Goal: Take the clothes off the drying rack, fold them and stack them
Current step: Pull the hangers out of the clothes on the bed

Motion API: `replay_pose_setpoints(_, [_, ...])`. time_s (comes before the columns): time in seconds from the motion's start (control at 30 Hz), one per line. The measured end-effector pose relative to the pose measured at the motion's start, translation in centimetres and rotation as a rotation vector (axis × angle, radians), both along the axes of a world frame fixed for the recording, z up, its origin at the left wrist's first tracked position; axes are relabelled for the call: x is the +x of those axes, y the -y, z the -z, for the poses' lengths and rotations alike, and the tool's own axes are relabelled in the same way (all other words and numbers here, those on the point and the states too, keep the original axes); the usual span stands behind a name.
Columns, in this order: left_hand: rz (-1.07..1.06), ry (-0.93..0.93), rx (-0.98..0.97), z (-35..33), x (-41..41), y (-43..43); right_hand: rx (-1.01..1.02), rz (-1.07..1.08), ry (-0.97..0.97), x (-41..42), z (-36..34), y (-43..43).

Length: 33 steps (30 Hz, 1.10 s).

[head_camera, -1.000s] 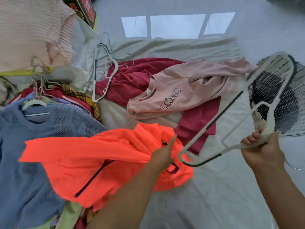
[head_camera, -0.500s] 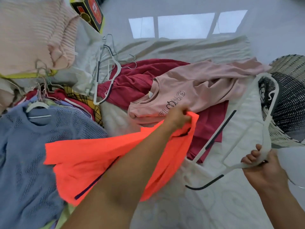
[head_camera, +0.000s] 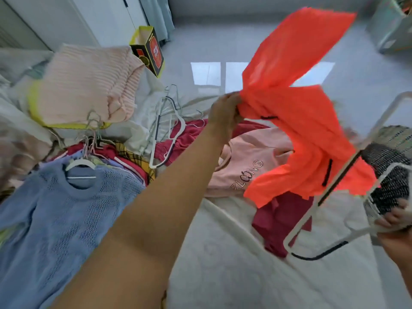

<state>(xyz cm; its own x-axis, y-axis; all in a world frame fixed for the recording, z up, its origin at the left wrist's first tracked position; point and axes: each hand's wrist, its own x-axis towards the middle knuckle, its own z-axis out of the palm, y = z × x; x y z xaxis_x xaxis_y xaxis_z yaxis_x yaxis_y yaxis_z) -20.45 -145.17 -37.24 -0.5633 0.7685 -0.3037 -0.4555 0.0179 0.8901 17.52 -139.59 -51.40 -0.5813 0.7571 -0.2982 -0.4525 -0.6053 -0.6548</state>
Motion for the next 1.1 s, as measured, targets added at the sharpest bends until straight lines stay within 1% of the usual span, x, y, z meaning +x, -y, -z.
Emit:
replay_pose_setpoints(0.03, [-0.001,-0.006,-0.069,2.1,-1.1,1.7,0.055,0.03,-0.138,0.3,0.4,-0.7])
replay_pose_setpoints(0.07, [0.004,0.007,-0.114,4.1,-2.3,3.6,0.048,0.05,-0.097,-0.6,-0.7,0.0])
replay_pose_setpoints(0.1, [0.005,0.035,-0.163,6.0,-3.5,5.6,0.034,0.09,0.064,-2.5,-2.1,1.5])
replay_pose_setpoints(0.13, [-0.004,0.062,-0.234,7.8,-4.6,7.8,0.068,0.137,0.348,-5.1,-3.6,2.7])
replay_pose_setpoints(0.17, [-0.012,0.085,-0.321,9.3,-5.7,10.2,0.04,0.035,0.342,-7.4,-3.3,3.1])
replay_pose_setpoints(0.2, [-0.023,0.105,-0.401,10.6,-6.6,12.6,-0.038,0.065,0.354,-9.3,-3.0,3.9])
replay_pose_setpoints(0.23, [-0.039,0.124,-0.456,11.5,-7.4,15.0,-0.001,0.127,0.439,-11.5,-3.1,5.2])
replay_pose_setpoints(0.27, [-0.064,0.148,-0.484,12.5,-8.1,17.0,0.004,0.126,0.465,-14.0,-3.1,6.5])
replay_pose_setpoints(0.43, [-0.209,0.325,-0.441,14.4,-8.9,25.9,0.064,-0.042,0.507,-27.2,-2.6,11.6])
replay_pose_setpoints(0.53, [-0.248,0.392,-0.471,15.1,-9.5,30.7,0.025,-0.092,0.52,-36.0,-2.1,13.4])
replay_pose_setpoints(0.57, [-0.259,0.407,-0.489,15.2,-10.1,32.1,0.013,-0.086,0.498,-38.9,-1.9,13.2])
replay_pose_setpoints(0.6, [-0.27,0.418,-0.507,15.3,-10.8,33.4,0.011,-0.08,0.469,-41.8,-1.7,12.5])
replay_pose_setpoints(0.67, [-0.293,0.414,-0.531,15.4,-13.2,35.7,0.058,-0.08,0.478,-46.9,-2.3,10.8])
replay_pose_setpoints(0.73, [-0.324,0.379,-0.544,15.5,-16.4,37.7,0.096,-0.087,0.56,-50.4,-3.0,9.5])
replay_pose_setpoints(0.77, [-0.343,0.359,-0.538,15.5,-17.9,38.6,0.126,-0.115,0.642,-51.6,-3.0,9.7])
replay_pose_setpoints(0.83, [-0.391,0.336,-0.515,15.5,-20.9,40.1,0.376,-0.238,0.89,-53.0,-1.8,12.1])
replay_pose_setpoints(0.87, [-0.409,0.317,-0.52,15.6,-22.1,40.6,0.522,-0.318,0.971,-53.8,-0.5,14.1])
replay_pose_setpoints(0.93, [-0.416,0.256,-0.567,15.9,-24.1,41.3,0.685,-0.536,1.041,-55.3,2.3,18.8])
replay_pose_setpoints(1.03, [-0.389,0.14,-0.635,16.2,-26.5,42.0,0.87,-0.975,1.162,-57.8,6.2,25.2])
replay_pose_setpoints(1.07, [-0.369,0.085,-0.657,16.0,-27.3,42.2,0.969,-1.035,1.25,-58.4,7.0,26.8])
replay_pose_setpoints(1.1, [-0.35,0.022,-0.674,16.0,-28.3,42.4,1.098,-0.99,1.327,-58.7,7.4,28.0])
